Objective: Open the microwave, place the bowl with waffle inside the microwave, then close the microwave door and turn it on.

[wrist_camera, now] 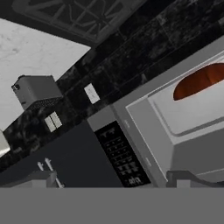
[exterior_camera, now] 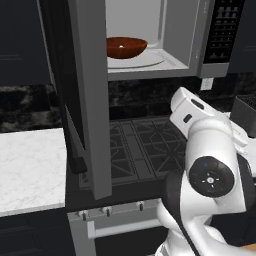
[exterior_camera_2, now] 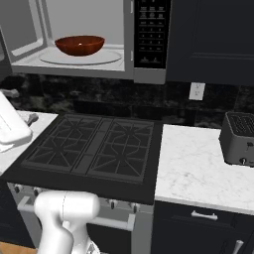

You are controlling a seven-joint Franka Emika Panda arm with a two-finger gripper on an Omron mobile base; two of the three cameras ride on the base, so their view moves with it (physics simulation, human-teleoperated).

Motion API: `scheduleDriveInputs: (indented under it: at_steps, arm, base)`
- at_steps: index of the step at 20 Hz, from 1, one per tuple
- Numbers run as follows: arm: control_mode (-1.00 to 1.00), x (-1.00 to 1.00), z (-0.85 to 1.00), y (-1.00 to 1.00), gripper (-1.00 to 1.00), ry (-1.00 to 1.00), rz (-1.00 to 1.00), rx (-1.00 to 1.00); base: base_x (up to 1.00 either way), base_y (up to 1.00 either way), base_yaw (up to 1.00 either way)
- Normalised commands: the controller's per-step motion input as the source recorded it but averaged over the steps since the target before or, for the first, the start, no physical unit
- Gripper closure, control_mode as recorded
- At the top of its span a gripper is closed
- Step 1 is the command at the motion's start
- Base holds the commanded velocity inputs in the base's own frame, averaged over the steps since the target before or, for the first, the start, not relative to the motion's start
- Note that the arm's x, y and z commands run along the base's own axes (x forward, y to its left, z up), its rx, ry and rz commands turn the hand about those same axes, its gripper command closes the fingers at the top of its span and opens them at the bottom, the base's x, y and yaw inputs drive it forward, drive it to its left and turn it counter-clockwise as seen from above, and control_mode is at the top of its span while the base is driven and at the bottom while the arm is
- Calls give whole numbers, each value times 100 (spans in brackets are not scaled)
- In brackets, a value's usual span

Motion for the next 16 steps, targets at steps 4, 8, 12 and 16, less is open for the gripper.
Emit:
scheduleDriveInputs:
  at_steps: [4, 8, 12, 16]
  arm:
    - [-100, -12, -37, -33, -100, -4, -3, -3]
    - [-100, -17, -29, -55, -100, -6, 0, 0]
    - [-100, -5, -39, -65, -100, -5, 0, 0]
    - [-100, 0, -56, -44, -100, -1, -8, -9]
  base:
    - [0, 0, 0]
    - [0, 0, 0]
    - [0, 0, 0]
    - [0, 0, 0]
